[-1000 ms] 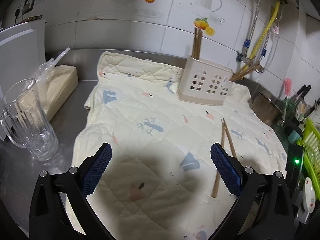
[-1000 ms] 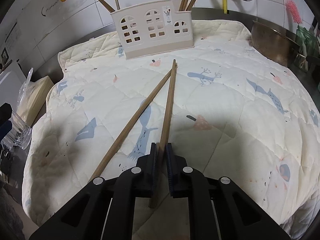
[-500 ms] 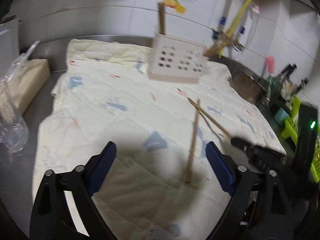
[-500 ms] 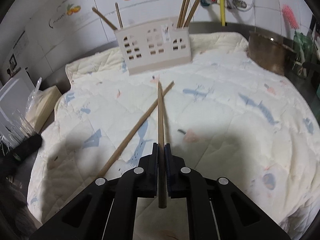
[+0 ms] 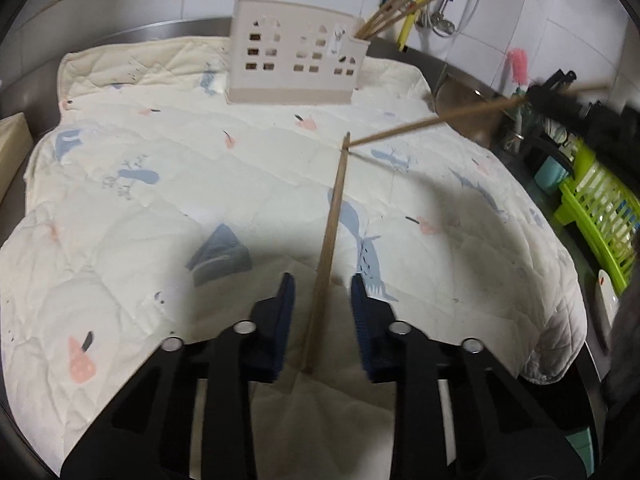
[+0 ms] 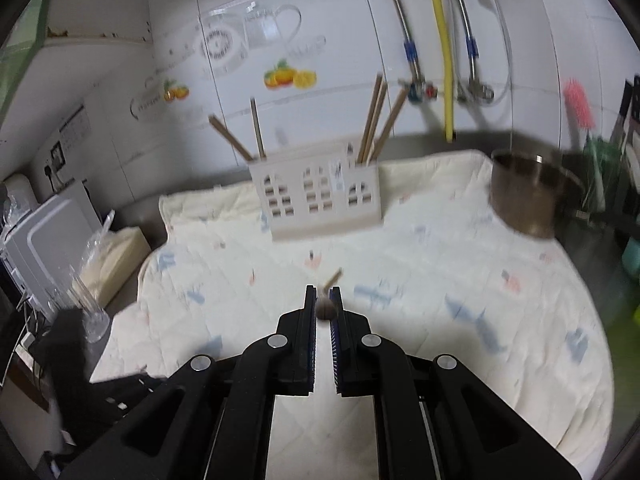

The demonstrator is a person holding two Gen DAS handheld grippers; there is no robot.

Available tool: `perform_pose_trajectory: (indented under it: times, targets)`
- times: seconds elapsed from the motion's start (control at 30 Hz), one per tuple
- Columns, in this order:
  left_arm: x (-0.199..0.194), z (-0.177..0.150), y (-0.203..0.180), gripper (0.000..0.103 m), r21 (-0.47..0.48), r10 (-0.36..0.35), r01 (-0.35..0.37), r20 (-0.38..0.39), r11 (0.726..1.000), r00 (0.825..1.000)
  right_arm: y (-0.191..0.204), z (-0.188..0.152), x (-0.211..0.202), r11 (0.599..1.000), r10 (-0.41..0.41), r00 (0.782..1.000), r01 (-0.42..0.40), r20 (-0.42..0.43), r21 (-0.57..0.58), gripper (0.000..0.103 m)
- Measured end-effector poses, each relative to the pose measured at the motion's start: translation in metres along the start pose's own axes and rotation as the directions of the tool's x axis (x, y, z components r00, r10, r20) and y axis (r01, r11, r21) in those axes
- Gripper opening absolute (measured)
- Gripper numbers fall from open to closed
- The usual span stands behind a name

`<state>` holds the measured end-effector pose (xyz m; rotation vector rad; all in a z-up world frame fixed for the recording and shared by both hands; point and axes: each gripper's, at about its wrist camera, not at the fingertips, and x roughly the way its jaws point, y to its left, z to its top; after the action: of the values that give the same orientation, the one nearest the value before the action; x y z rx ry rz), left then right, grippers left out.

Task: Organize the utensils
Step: 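Lift both chopsticks upright and carry them toward the white holder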

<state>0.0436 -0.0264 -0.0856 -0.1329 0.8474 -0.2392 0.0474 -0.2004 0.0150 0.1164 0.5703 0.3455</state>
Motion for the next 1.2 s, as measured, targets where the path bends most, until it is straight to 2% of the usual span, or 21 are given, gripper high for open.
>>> perform_pose_trajectory:
  times: [0.23,0.37,0.43,0.67,0.87,1.2]
  targets:
    - [0.012,-0.001,-0.002,0.022,0.015,0.028,-0.028,-0.040,1.000,0.999,-0.010,0.029,-0.011,0.999,0.017,0.999,-0.015,0.035,-0.038,0.006]
    - [0.012,0.000,-0.001,0.008,0.009,0.050,-0.050,-0.044,0.999,0.998,-0.013,0.039,-0.010,0.998,0.025,0.999,-0.023,0.030,-0.059,0.006]
    - [0.009,0.002,0.001,0.008,-0.006,0.040,-0.041,-0.041,0.999,0.998,-0.014,0.042,-0.013,0.998,0.024,0.999,-0.021,0.041,-0.063,0.006]
    - [-0.028,0.023,-0.003,0.007,0.016,0.047,-0.048,0.065,0.999,0.997,-0.023,0.053,-0.017,0.998,0.012,0.999,-0.009,0.050,-0.067,0.006]
    - [-0.063,0.055,-0.011,0.005,0.066,0.044,-0.057,0.176,0.996,0.983,-0.030,0.057,-0.006,0.998,0.035,0.999,-0.035,0.004,-0.055,0.007]
    - [-0.066,0.092,-0.004,0.005,0.075,0.021,-0.035,0.186,0.997,0.982,-0.027,0.064,0.014,0.992,0.050,0.997,-0.057,-0.061,-0.116,0.007]
